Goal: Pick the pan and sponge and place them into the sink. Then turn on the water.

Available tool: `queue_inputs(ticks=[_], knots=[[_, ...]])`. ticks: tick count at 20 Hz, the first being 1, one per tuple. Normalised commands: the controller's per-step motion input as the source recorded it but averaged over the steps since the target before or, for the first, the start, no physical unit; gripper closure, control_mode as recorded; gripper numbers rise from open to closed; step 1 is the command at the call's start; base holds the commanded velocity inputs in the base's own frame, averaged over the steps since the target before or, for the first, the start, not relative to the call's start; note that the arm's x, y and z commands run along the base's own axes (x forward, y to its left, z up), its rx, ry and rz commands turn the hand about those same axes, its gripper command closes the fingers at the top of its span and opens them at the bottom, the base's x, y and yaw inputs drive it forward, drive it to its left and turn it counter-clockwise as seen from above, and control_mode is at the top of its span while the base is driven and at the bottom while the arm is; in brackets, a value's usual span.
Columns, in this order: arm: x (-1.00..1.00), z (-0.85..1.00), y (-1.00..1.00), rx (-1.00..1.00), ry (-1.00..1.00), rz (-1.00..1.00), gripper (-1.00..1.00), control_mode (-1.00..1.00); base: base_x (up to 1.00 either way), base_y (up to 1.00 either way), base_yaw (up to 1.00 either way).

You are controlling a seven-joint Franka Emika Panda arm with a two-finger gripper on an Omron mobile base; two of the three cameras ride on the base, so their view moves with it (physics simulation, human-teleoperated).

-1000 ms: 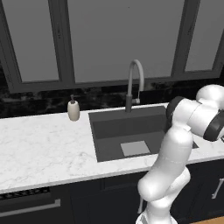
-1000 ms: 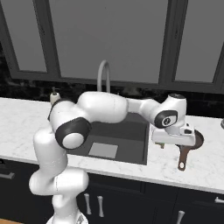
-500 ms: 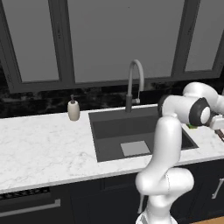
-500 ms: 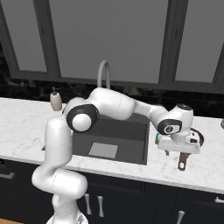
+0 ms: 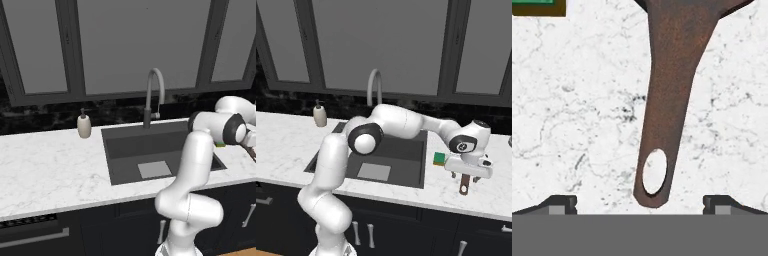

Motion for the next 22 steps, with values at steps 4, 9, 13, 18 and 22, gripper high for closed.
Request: queue_inputs(ticks=[4,9,13,18,22], knots=[[0.14,-0.34,0.0,0.0,0.0,0.0,-1.0,-1.0,0.0,0.0,0.0],[0.13,-0.23,0.0,0.0,0.0,0.0,-1.0,-1.0,0.0,0.0,0.0],[0.14,-0.2,0.0,0.0,0.0,0.0,-1.0,-1.0,0.0,0.0,0.0],[0.15,-0.19,0.0,0.0,0.0,0.0,-1.0,-1.0,0.0,0.0,0.0],[0.12,-0.19,-0.03,0.0,0.0,0.0,-1.0,-1.0,0.0,0.0,0.0]])
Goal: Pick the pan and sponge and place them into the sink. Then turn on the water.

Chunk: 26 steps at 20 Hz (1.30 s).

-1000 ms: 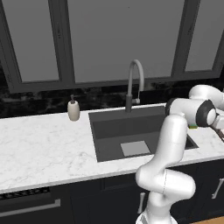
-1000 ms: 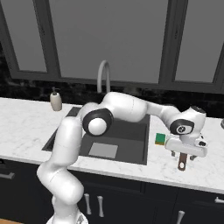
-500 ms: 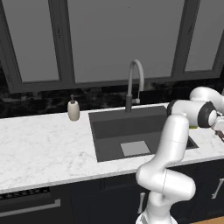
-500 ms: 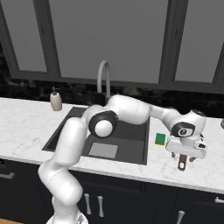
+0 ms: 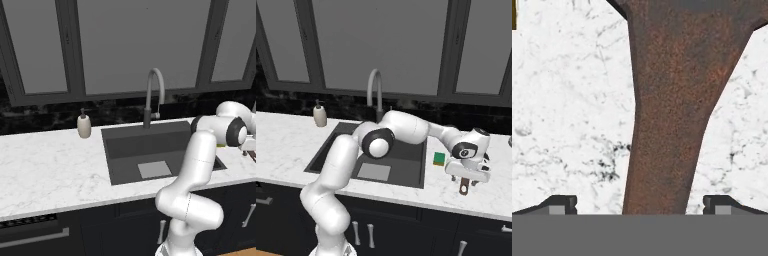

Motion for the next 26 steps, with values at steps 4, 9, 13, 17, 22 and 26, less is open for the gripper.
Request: queue_inputs(ticks=[4,9,13,17,22,26], knots=[[0.09,-0.2,-0.06,0.0,0.0,0.0,-1.0,-1.0,0.0,0.0,0.0],[0.07,-0.1,-0.05,0.0,0.0,0.0,-1.0,-1.0,0.0,0.0,0.0],[0.01,-0.1,-0.04,0.0,0.0,0.0,-1.0,-1.0,0.0,0.0,0.0],[0.0,-0.18,0.0,0.0,0.0,0.0,1.0,-1.0,0.0,0.0,0.0],[0.0,-0.04,0.0,0.0,0.0,0.0,1.0,-1.0,0.0,0.0,0.0],[0.0,0.0,0.0,0.0,0.0,0.0,1.0,-1.0,0.0,0.0,0.0]])
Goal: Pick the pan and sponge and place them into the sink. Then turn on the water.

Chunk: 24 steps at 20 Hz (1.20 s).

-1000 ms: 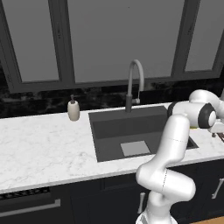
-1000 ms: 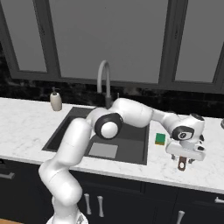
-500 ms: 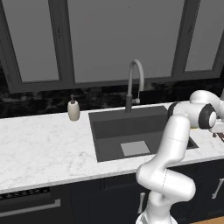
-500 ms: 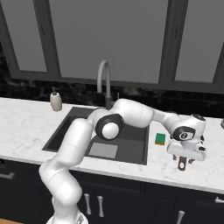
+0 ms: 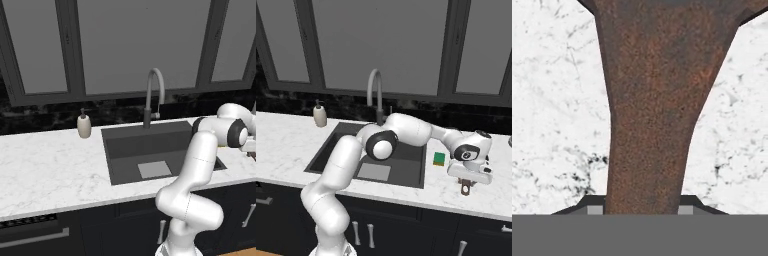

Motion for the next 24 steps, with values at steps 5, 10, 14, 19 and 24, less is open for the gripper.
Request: queue_inputs(ticks=[5,10,14,19,24], knots=[[0.0,0.03,0.0,0.0,0.0,0.0,1.0,-1.0,0.0,0.0,0.0],[-0.02,0.21,0.0,0.0,0.0,0.0,1.0,-1.0,0.0,0.0,0.0],[-0.01,0.31,0.0,0.0,-0.01,0.0,1.0,-1.0,0.0,0.0,0.0],[-0.09,0.28,0.0,0.0,-0.05,0.0,1.0,-1.0,0.0,0.0,0.0],[-0.07,0.24,0.02,0.0,-0.12,0.0,1.0,-1.0,0.0,0.0,0.0]])
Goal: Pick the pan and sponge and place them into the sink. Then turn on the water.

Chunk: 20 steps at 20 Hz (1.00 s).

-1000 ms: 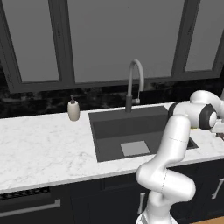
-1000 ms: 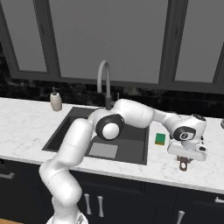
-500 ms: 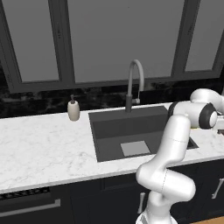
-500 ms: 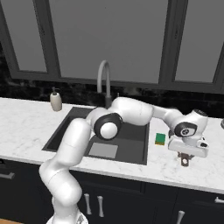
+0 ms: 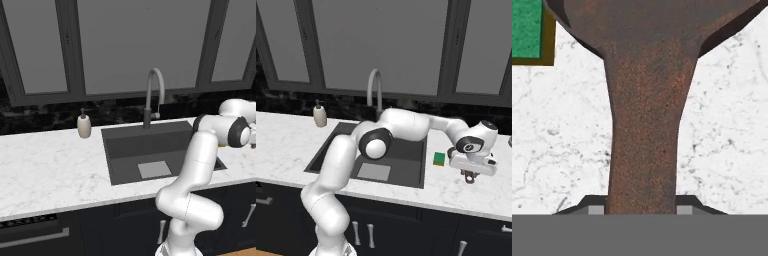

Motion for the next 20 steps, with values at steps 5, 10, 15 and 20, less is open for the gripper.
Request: queue_inputs(ticks=[5,10,15,20], knots=[[-0.02,0.22,0.11,0.0,-0.17,0.0,1.0,-1.0,0.0,0.0,0.0],[0.0,0.27,0.17,0.0,-0.2,0.0,1.0,-1.0,0.0,0.0,0.0],[0.0,0.3,0.14,0.0,-0.18,0.0,1.0,-1.0,0.0,0.0,0.0],[0.0,0.34,0.1,0.0,-0.18,0.0,1.0,-1.0,0.0,0.0,0.0]])
